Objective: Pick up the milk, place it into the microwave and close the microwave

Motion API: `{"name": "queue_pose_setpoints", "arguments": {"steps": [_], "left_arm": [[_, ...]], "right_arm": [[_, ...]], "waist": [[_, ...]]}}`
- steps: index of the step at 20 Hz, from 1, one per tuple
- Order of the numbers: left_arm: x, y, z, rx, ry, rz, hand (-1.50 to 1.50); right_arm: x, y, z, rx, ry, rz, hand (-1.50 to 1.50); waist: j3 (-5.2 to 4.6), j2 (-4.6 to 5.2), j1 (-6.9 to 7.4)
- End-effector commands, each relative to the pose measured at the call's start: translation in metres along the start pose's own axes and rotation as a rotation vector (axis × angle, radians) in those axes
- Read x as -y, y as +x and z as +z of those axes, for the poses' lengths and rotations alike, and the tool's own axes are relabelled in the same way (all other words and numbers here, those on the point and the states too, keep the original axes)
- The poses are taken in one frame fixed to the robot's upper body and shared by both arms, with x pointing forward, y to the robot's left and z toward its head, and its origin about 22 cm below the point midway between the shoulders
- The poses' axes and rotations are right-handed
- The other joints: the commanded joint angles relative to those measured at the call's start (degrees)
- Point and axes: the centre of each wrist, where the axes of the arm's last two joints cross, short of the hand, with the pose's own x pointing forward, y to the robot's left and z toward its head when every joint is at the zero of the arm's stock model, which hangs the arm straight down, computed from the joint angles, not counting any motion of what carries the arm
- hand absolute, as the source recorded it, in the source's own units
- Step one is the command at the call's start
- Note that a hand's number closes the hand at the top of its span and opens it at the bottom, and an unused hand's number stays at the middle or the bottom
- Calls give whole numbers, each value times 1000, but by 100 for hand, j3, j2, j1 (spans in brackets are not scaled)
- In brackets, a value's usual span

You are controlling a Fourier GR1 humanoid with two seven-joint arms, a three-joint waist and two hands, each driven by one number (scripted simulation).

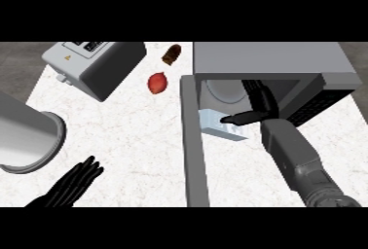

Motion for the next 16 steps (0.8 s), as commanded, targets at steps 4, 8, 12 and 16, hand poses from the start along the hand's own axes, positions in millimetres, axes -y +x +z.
{"name": "queue_pose_setpoints", "arguments": {"steps": [4, 8, 12, 16], "left_arm": [[15, -13, -12, -20, -21, -14, 150], [23, -28, -53, -28, -51, -59, 150], [21, -39, -63, -91, -49, -94, 150], [26, -40, -94, -118, -130, -151, 150]], "right_arm": [[10, -46, 80, -79, 2, 12, -150], [29, -49, 108, -111, -38, 61, -150], [57, -47, 152, -101, -63, 73, -150], [74, -39, 186, -52, -116, 66, -150]], "waist": [[-15, -108, -215], [-19, -88, -278], [-24, -93, -330], [-25, -78, -371]]}}
